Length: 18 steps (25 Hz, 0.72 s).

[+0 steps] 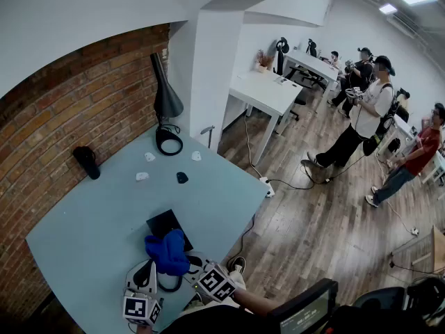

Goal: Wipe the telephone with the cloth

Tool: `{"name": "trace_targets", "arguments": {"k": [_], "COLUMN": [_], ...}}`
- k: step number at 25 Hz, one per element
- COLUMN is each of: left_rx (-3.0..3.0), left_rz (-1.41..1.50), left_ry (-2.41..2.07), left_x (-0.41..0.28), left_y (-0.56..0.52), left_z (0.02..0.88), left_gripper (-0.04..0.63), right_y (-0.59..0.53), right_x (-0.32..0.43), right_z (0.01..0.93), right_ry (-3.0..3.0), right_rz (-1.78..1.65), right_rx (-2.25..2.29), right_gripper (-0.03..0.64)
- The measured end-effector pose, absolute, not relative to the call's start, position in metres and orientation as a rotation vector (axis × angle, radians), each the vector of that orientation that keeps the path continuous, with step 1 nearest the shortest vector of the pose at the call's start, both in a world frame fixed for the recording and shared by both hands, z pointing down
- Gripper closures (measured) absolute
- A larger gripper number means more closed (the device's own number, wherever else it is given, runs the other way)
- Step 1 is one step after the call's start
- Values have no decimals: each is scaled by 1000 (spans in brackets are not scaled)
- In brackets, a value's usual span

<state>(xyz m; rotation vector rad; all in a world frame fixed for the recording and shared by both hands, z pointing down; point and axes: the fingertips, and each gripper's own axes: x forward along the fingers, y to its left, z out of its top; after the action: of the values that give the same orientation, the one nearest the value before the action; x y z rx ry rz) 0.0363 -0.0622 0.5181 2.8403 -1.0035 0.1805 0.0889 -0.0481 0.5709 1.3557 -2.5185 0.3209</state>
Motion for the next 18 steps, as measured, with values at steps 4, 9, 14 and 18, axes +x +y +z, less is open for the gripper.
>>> {"name": "trace_targets", "arguments": {"k": [4, 9, 14, 18], "left_rx": [2852, 2836, 2822, 2796], "left_rz": [172, 193, 221, 234], "left_ry": [-979, -983, -976, -965], "left_x": [44, 51, 55, 50], "left_y": [-55, -53, -52, -58], "left_z": [530, 542, 550, 558], "left_gripper": [585, 584, 584, 584], "right_y": [-45, -47, -48, -59], "right_x": [92, 104, 111, 106], "right_z": [567, 564, 566, 566], "right_ry": [-2518, -2474, -2460, -2482], "right_rz": [326, 272, 273, 300], "right_rx": [1392, 1455, 1474, 1456], "right_gripper": [472, 471, 471, 471]}}
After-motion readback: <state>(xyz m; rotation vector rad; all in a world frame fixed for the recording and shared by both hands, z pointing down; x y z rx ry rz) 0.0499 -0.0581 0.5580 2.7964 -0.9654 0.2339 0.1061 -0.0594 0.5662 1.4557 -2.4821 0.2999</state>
